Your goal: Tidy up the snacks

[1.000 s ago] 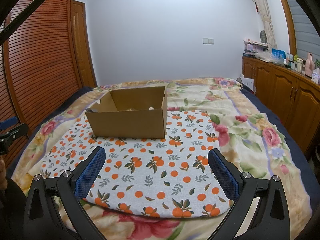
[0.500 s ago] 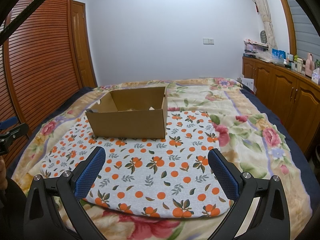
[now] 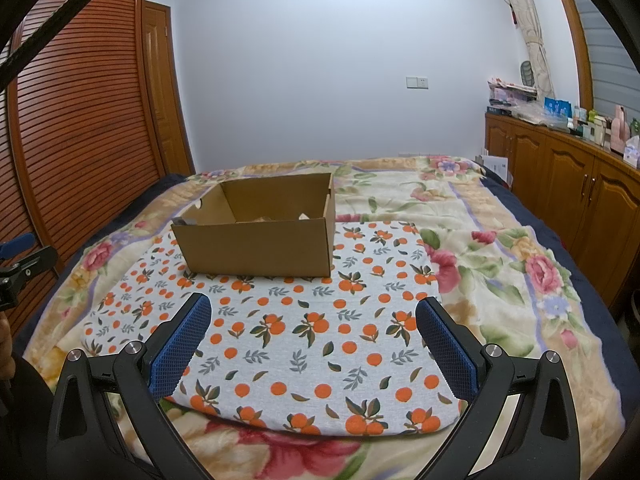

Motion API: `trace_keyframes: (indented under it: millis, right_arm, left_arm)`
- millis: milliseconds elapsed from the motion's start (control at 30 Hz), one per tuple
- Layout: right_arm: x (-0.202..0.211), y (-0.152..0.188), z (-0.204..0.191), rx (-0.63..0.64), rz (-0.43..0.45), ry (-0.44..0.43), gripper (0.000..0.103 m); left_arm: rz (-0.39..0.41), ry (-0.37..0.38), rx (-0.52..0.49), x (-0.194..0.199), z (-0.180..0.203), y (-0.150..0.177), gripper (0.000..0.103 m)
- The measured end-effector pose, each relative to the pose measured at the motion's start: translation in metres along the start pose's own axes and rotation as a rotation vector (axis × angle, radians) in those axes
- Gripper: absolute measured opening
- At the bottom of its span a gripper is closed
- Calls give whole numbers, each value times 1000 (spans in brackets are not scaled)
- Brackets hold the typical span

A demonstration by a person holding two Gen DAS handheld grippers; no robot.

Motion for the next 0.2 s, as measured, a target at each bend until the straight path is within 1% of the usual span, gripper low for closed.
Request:
trace_keyframes:
  millis: [200]
  right_arm:
    - [-1,1,0,-1,1,0,103]
  left_arm:
    - [0,-1,0,-1,-1,0,103]
Point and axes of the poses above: each gripper's, at about its wrist camera, not at the fingertips, and x roughly against the way its jaws point, z to its right, y to its underside, the point moved 4 cm from there along -x, roughly the way its jaws point, and after that the axes turned 14 degrees about -y, right-handed, at the moved point
